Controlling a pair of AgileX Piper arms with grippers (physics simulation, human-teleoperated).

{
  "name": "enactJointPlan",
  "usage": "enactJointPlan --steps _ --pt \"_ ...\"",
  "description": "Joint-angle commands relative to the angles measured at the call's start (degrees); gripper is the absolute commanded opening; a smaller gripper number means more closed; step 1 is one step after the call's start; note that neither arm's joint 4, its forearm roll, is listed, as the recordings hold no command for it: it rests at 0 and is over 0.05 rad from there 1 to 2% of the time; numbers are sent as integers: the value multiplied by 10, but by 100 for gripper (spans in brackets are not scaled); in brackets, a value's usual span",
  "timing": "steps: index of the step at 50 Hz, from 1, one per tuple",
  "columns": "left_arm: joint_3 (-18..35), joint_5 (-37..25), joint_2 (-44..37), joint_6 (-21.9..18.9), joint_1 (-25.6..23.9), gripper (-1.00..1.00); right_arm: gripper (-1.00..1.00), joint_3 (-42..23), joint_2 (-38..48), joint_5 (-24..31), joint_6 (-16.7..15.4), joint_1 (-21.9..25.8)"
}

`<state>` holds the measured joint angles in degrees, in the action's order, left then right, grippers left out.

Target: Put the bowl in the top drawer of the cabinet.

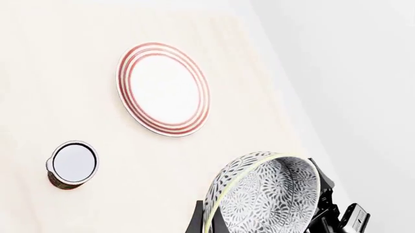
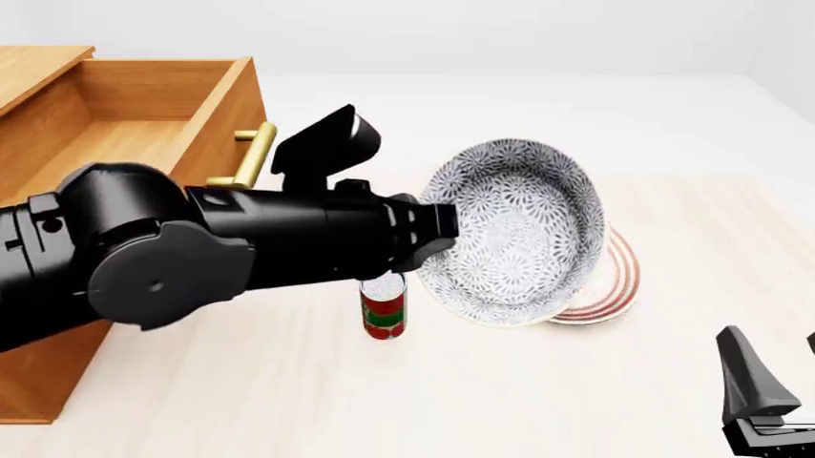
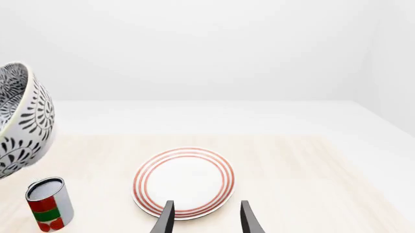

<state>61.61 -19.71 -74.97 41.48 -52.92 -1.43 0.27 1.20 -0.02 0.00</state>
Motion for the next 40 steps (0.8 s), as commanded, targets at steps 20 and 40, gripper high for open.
enactJointPlan --steps 20,40 --pt "47 -65 42 -21 48 -100 100 0 0 0 0 0" --pt "79 -107 68 -43 102 -100 100 0 0 0 0 0"
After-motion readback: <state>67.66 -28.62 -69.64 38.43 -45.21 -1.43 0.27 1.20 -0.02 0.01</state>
